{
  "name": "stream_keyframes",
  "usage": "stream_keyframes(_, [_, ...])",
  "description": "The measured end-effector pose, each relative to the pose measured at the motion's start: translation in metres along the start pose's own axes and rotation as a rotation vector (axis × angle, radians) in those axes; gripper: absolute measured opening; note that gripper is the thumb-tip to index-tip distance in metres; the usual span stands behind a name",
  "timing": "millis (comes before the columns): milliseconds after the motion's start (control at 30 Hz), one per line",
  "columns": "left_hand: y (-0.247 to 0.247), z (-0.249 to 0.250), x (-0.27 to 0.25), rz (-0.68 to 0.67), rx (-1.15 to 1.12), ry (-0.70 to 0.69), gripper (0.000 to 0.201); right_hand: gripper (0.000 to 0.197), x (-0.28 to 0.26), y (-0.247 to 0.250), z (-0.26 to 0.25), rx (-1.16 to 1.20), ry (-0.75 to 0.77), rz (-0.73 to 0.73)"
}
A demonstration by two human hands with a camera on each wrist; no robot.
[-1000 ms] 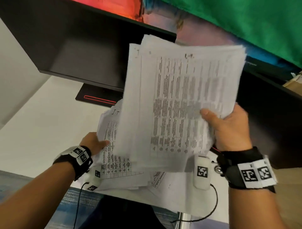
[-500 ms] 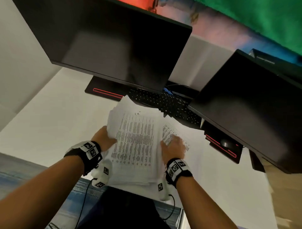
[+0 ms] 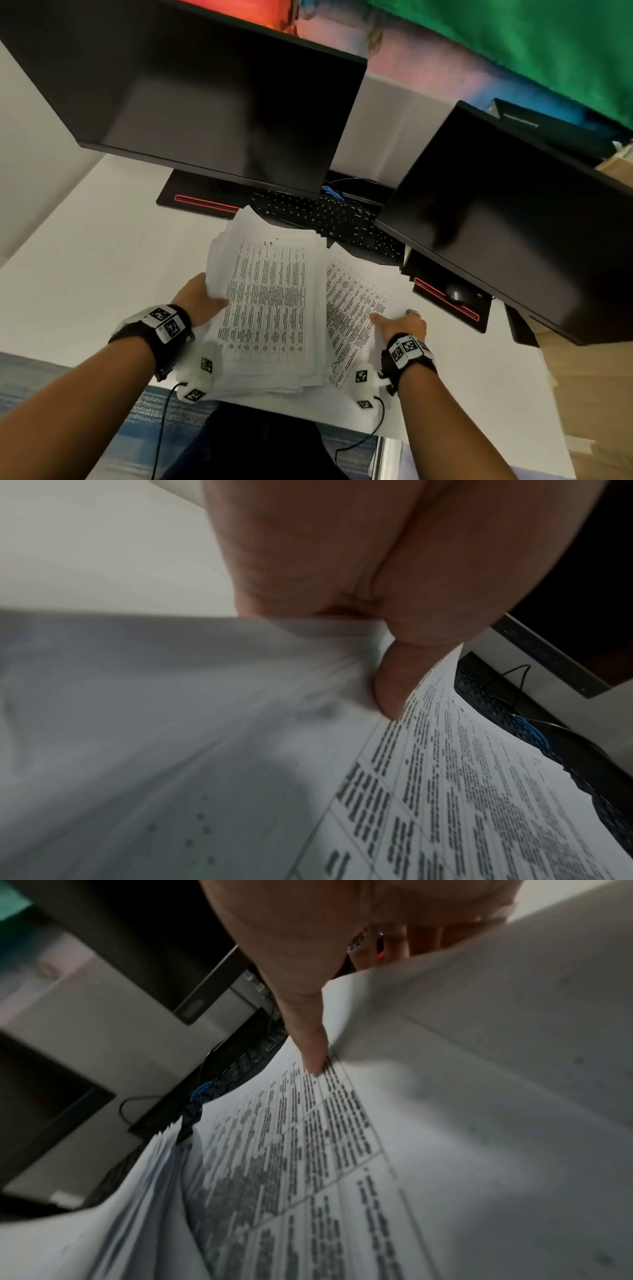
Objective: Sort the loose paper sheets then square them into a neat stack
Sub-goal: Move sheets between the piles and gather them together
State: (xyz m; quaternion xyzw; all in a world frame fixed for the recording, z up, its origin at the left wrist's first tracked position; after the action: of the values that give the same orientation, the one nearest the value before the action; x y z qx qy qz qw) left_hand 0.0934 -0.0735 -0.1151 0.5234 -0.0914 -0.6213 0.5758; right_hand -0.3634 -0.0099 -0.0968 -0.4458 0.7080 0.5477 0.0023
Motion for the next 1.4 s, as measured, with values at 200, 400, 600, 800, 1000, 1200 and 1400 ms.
stream_keyframes(200, [0.000,-0.006,-0.002,-0.001,-0.013,0.028,0.046,0.100,-0.009,-0.017,0.000,0.081,-0.065,-0.069])
stream_keyframes(400, [0.001,-0.010,-0.004,0.007,-0.019,0.023,0.047,0.109,-0.017,-0.024,0.002,0.245,-0.095,-0.085])
stream_keyframes(600, [0.004,-0.009,-0.005,0.014,-0.025,0.032,0.043,0.092,-0.029,-0.045,-0.010,0.182,-0.070,-0.130])
stream_keyframes(800, [0.007,-0.012,-0.009,0.008,-0.062,0.037,0.044,0.061,-0.041,-0.021,-0.026,0.146,0.039,-0.075])
stream_keyframes(1000, [0.014,-0.014,-0.007,-0.009,-0.091,0.058,0.047,0.026,-0.091,0.133,-0.118,0.115,0.538,0.332])
stream_keyframes(1200, [-0.007,0.013,-0.016,-0.101,-0.079,-0.053,0.038,0.034,-0.145,0.217,-0.166,0.515,0.796,0.270])
stream_keyframes(1400, [-0.033,0.037,-0.032,-0.109,-0.147,-0.023,0.032,0.040,-0.103,0.122,-0.147,0.707,0.611,-0.035])
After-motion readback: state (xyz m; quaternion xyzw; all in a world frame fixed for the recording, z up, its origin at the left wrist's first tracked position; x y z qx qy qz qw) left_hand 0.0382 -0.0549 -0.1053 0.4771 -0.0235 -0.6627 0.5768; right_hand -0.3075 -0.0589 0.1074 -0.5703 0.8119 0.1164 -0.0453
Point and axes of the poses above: each hand's wrist, its own x-axis towards the middle knuckle, its own y-axis out of the back of the hand, z = x × y, the point moved 10 cm from there along x, towards the middle knuckle, and after that the axes turned 7 degrees about y, right-handed, at the moved point
